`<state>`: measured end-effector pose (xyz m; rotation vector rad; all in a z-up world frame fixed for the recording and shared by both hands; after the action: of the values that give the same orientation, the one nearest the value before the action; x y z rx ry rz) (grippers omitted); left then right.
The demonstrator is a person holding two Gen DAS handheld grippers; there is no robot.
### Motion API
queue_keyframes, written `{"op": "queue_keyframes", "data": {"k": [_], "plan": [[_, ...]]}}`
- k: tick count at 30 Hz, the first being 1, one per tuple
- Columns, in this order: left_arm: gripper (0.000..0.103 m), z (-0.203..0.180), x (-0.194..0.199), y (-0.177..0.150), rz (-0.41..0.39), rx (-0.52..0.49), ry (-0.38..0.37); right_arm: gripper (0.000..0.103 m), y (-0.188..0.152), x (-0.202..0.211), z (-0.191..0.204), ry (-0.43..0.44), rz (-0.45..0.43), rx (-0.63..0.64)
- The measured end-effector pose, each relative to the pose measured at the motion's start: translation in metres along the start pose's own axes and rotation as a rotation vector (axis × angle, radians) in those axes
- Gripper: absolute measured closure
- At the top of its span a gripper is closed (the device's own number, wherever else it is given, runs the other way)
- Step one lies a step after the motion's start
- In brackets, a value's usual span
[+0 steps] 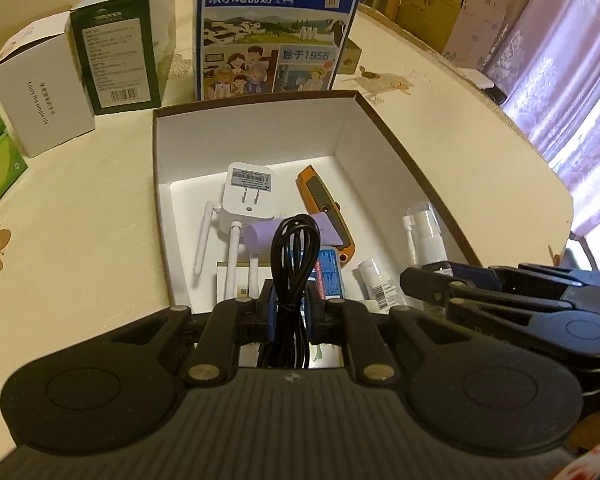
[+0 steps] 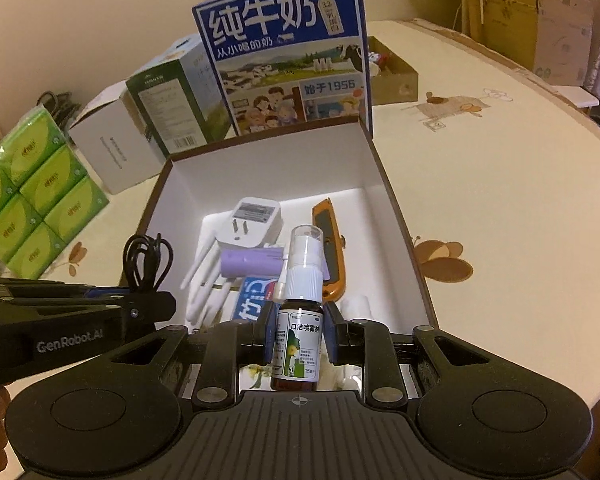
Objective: Organize rigid objects
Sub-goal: 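Carry the cable with left tool to the shoebox while right tool carries the spray bottle, then lower the cable into the shoebox with left tool while right tool drops the spray bottle there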
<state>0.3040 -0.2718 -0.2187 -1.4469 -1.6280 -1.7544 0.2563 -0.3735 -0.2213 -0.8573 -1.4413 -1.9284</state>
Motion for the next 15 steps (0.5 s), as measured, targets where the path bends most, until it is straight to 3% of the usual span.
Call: {"op": "queue_keyframes", "data": {"k": [15], "plan": [[0.092,0.011,-0.032,0.001,0.044,-0.003,0.031,0.082,0.002,-0.029,-0.006,0.001,0.038,0.001]]}}
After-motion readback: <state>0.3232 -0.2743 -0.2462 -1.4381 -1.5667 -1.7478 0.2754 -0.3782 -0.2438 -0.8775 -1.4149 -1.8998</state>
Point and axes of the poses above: each gripper's, at about its wrist camera, not at the fingertips, and x roughly against the way its jaws point, z to its left, y to its top, the point moved 10 cm from there along -x, roughly the way its jaws point, and after that the axes turned 1 degree about -y, right-handed, at the moved point
